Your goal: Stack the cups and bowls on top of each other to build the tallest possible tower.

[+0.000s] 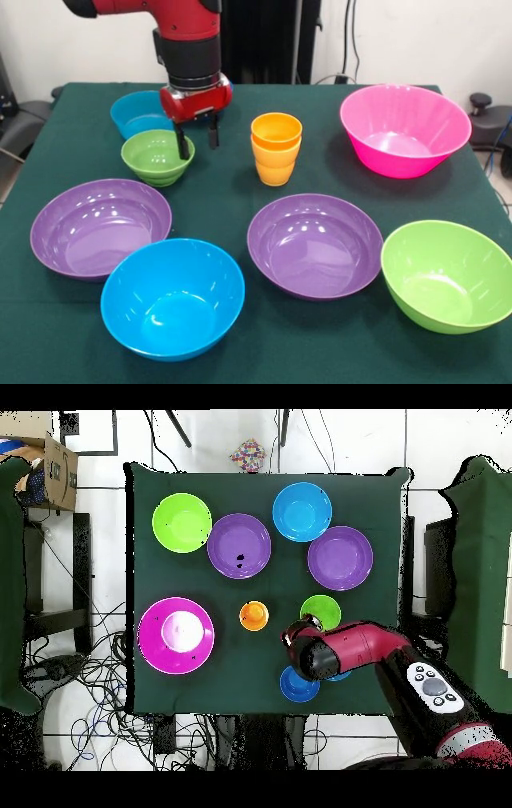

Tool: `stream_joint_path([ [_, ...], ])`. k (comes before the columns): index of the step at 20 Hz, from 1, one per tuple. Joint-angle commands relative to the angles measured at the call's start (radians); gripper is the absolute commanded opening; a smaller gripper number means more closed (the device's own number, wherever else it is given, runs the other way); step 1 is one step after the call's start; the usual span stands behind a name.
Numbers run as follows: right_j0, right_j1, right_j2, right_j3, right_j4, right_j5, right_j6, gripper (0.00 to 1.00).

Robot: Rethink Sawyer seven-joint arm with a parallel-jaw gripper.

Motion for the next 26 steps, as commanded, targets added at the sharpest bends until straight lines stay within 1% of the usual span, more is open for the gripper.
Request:
stream_joint_path([
  [1, 0.042, 0.052, -0.036, -0.064, -0.042, -0.046, 0.094, 1.0],
  [5, 0.038, 0.076, -0.032, -0.09, -0.049, -0.074, 0.082, 1.0],
  [15, 0.037, 0.108, -0.039, -0.13, -0.042, -0.075, 0.062, 1.0],
  [20, 0.025, 0.09, -0.028, -0.122, -0.032, -0.063, 0.05, 1.0],
  [26, 0.02, 0.065, 0.002, -0.121, -0.01, -0.021, 0.021, 1.0],
])
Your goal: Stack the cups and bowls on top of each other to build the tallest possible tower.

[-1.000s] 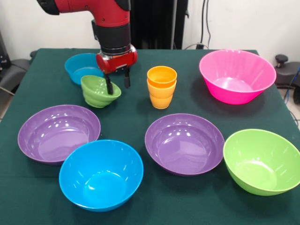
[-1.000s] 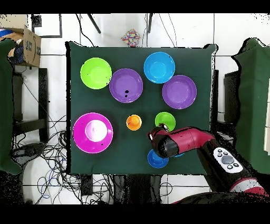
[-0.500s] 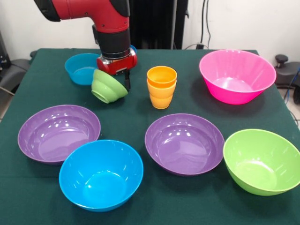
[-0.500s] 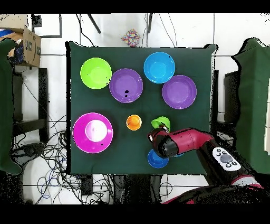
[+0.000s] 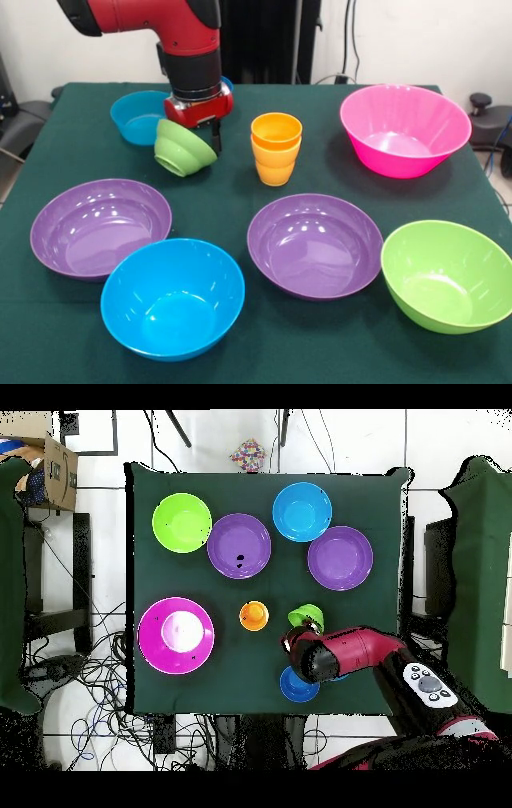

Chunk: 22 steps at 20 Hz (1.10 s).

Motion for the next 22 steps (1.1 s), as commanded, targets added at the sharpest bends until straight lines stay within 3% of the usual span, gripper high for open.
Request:
stream_joint_path([
  [1, 0.022, -0.01, 0.044, -0.1, -0.005, 0.015, 0.015, 1.0],
  [22, 0.012, -0.033, 0.075, -0.12, 0.006, 0.029, -0.013, 1.0],
])
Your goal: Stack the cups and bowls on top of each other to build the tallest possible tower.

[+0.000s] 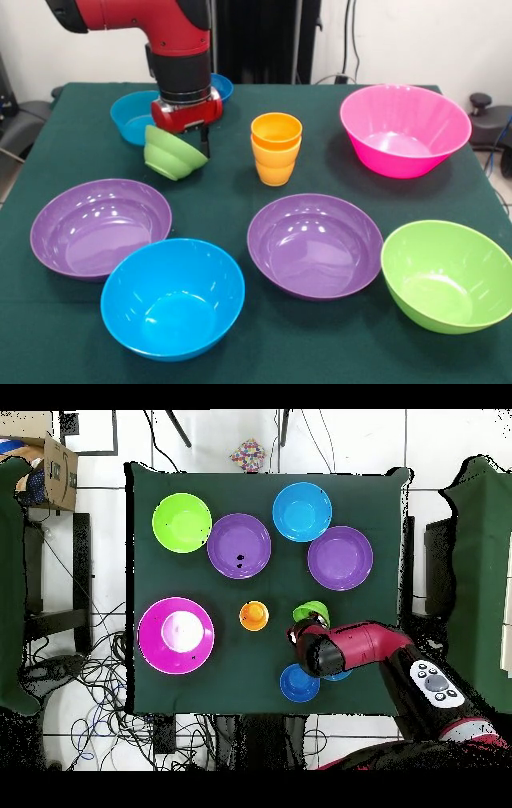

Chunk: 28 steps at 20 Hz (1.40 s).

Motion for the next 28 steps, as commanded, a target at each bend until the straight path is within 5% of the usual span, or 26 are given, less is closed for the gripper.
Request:
stream_joint_path([
  [1, 0.014, -0.015, 0.075, -0.089, 0.006, 0.031, -0.016, 1.0],
  [28, 0.036, -0.149, 0.111, -0.06, 0.097, 0.139, -0.065, 1.0],
])
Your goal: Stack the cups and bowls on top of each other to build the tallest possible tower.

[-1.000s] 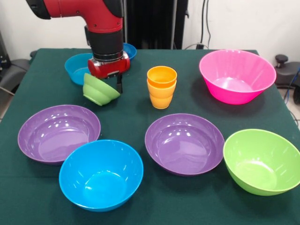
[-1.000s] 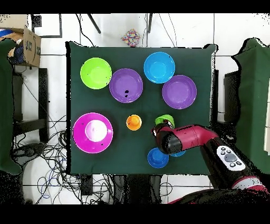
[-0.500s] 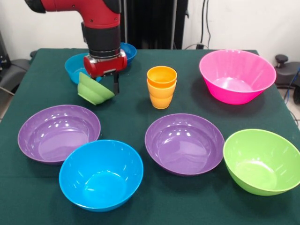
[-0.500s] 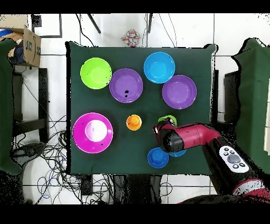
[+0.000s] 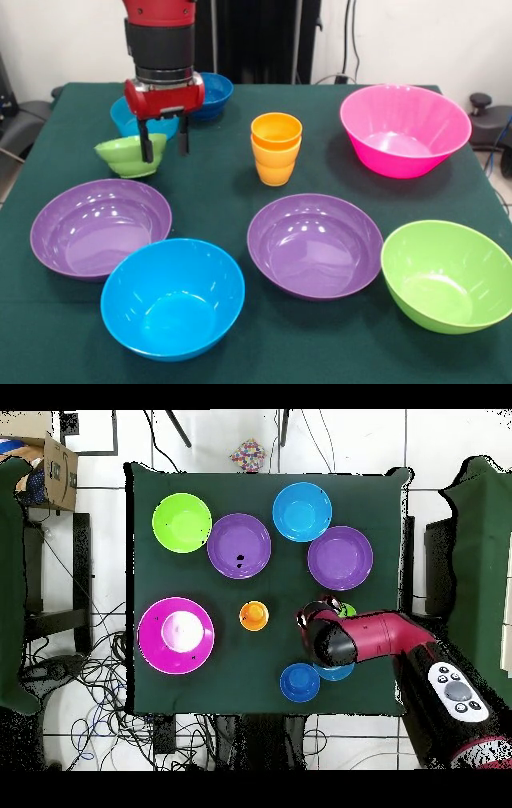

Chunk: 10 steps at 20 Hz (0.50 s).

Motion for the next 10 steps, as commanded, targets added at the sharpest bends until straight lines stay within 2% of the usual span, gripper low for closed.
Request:
stream_joint_path([
  [1, 0.035, -0.013, 0.082, -0.054, 0.018, 0.11, -0.065, 1.0],
  [10, 0.041, 0.008, 0.082, -0.062, 0.006, 0.097, -0.053, 1.0],
])
